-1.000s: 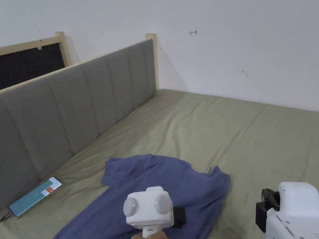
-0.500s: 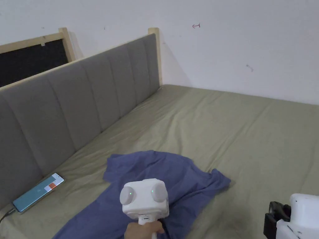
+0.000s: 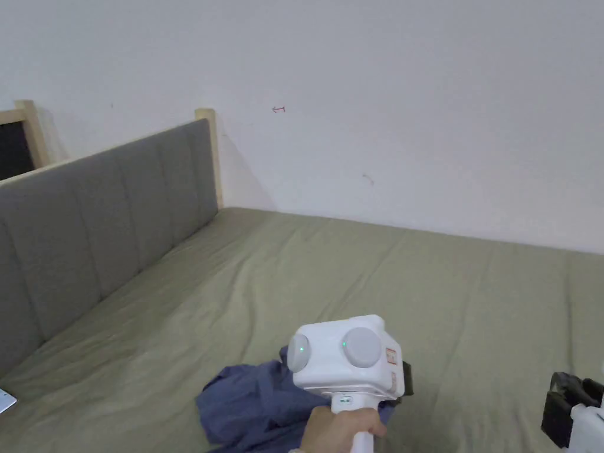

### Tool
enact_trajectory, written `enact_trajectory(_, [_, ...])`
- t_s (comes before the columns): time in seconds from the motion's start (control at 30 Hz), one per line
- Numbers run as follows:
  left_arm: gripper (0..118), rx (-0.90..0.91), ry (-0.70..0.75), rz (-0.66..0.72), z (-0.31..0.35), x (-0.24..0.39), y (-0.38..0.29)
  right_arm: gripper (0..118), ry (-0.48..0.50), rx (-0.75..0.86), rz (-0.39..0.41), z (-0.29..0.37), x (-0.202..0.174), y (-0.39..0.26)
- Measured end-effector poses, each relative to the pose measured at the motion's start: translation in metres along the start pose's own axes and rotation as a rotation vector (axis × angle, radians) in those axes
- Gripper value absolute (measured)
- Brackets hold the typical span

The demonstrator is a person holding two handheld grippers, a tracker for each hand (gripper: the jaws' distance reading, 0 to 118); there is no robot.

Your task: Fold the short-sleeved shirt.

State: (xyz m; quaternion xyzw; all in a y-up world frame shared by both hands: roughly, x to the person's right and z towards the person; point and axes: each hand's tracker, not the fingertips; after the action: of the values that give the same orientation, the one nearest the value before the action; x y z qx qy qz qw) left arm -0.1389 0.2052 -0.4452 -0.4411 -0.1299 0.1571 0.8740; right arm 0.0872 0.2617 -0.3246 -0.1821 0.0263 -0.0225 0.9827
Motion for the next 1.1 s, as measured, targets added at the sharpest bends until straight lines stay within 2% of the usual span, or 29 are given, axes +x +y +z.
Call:
enact_trajectory(0.03, [2, -0.01, -0.032, -0.055, -0.006, 0.03, -0.006, 2, -0.038, 0.014, -0.004, 0.009, 0.013, 0.005])
enact_trajectory(0.1, [2, -0.041, -0.205, -0.123, -0.012, 0.081, -0.021, 2, -0.108, 0.051, -0.025, 0.026, 0.039, 0.014])
enact_trajectory(0.17, [2, -0.107, -0.402, -0.09, -0.019, 0.12, -0.041, 2, -0.177, 0.087, -0.06, 0.046, 0.065, 0.022])
enact_trajectory(0.23, [2, -0.153, -0.497, -0.128, -0.027, 0.15, -0.064, 2, -0.233, 0.115, -0.083, 0.064, 0.083, 0.027])
enact_trajectory(0.33, [2, -0.202, -0.407, -0.299, -0.047, 0.183, -0.095, 2, -0.281, 0.116, -0.087, 0.081, 0.106, 0.026])
enact_trajectory(0.4, [6, -0.214, -0.302, -0.352, -0.069, 0.188, -0.109, 2, -0.301, 0.099, -0.088, 0.086, 0.113, 0.02])
enact_trajectory(0.43, [19, -0.228, -0.263, -0.327, -0.078, 0.186, -0.115, 2, -0.307, 0.088, -0.091, 0.087, 0.116, 0.016])
enact_trajectory(0.47, [28, -0.231, -0.231, -0.337, -0.085, 0.183, -0.119, 2, -0.311, 0.071, -0.096, 0.088, 0.119, 0.011])
enact_trajectory(0.53, [51, -0.287, -0.224, -0.396, -0.091, 0.179, -0.12, 2, -0.309, 0.05, -0.117, 0.086, 0.122, 0.002])
enact_trajectory(0.57, [101, -0.317, -0.211, -0.421, -0.091, 0.175, -0.12, 2, -0.305, 0.036, -0.13, 0.084, 0.123, -0.002])
enact_trajectory(0.6, [115, -0.28, -0.186, -0.427, -0.084, 0.169, -0.116, 2, -0.301, 0.02, -0.147, 0.081, 0.123, -0.006])
enact_trajectory(0.63, [113, -0.216, -0.183, -0.422, -0.075, 0.162, -0.111, 2, -0.296, 0.004, -0.165, 0.077, 0.124, -0.008])
enact_trajectory(0.67, [103, -0.177, -0.174, -0.413, -0.068, 0.154, -0.102, 2, -0.284, -0.006, -0.178, 0.074, 0.123, -0.011])
enact_trajectory(0.73, [95, -0.171, -0.145, -0.365, -0.049, 0.133, -0.084, 2, -0.26, -0.018, -0.178, 0.069, 0.116, -0.014])
enact_trajectory(0.77, [77, -0.151, -0.159, -0.337, -0.038, 0.117, -0.075, 2, -0.25, -0.026, -0.166, 0.065, 0.111, -0.015])
enact_trajectory(0.8, [50, -0.13, -0.148, -0.319, -0.029, 0.101, -0.069, 2, -0.236, -0.031, -0.148, 0.063, 0.106, -0.016])
enact_trajectory(0.83, [13, -0.124, -0.123, -0.311, -0.019, 0.087, -0.067, 2, -0.224, -0.034, -0.137, 0.061, 0.1, -0.018])
enact_trajectory(0.87, [0, -0.108, -0.053, -0.308, -0.016, 0.07, -0.071, 2, -0.207, -0.036, -0.131, 0.059, 0.095, -0.02])
enact_trajectory(0.97, [0, -0.135, 0.076, -0.301, -0.01, 0.016, -0.083, 2, -0.17, -0.064, -0.123, 0.044, 0.084, -0.027])
enact_trajectory(1.1, [0, -0.097, 0.157, -0.156, -0.002, -0.045, -0.072, 2, -0.132, -0.118, -0.104, 0.019, 0.073, -0.037])
